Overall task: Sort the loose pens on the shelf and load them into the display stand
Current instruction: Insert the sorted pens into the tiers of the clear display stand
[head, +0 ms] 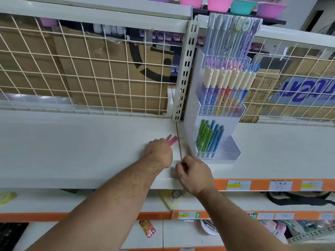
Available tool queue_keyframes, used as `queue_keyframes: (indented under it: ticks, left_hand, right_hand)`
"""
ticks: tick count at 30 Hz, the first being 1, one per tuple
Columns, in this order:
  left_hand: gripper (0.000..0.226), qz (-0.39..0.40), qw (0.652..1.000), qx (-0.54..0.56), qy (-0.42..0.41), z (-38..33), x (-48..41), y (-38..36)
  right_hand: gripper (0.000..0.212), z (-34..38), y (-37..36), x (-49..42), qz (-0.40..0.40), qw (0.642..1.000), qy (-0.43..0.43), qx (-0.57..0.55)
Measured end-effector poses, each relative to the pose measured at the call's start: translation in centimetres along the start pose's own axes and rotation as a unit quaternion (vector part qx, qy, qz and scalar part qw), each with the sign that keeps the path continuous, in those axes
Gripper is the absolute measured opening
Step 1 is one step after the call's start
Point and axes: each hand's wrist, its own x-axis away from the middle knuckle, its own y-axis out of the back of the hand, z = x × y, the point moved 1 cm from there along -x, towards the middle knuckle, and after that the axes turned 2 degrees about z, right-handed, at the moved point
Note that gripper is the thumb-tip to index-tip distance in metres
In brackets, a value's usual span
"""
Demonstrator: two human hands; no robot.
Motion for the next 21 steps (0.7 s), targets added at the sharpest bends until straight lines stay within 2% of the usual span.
queue_keyframes:
  ticks: [4,6,8,11,13,16,21]
  left_hand:
    - [0.012,-0.009,0.989,0.144,0.013,1.0,0.6,-0.1]
    - [0.018,-0.002,0.971,0.238,-0.004,1.4,1.3,-0.6]
    - [0.023,-0.006,0.949,0.314,-0.029,1.4,2.5,-0.9]
    - [0.015,-0.015,0.91,0.41,-0.059,1.1,4.7,-1.3]
    - [0.015,-0.017,0.892,0.445,-0.081,0.6,5.9,-1.4]
    - [0.018,-0.024,0.874,0.471,-0.116,-0.3,7.2,-1.8]
    - [0.028,-0.021,0.872,0.464,-0.152,-2.0,8.2,-2.0]
  right_hand:
    - [0.024,0.2,0.3,-0.1,0.018,1.0,-0.013,-0.015]
    - [0.025,0.4,0.7,-0.2,0.039,0.998,-0.03,-0.041]
    - [0.025,0.8,1.4,-0.4,0.048,0.989,-0.064,-0.125]
    - [0.022,1.9,3.0,-0.4,0.033,0.938,-0.114,-0.326]
    - [0.018,2.8,4.0,-0.1,0.032,0.917,-0.111,-0.382]
    - [0.018,3.4,5.2,0.2,0.02,0.911,-0.091,-0.401]
    - [0.011,1.6,6.6,1.0,0.027,0.905,-0.084,-0.416]
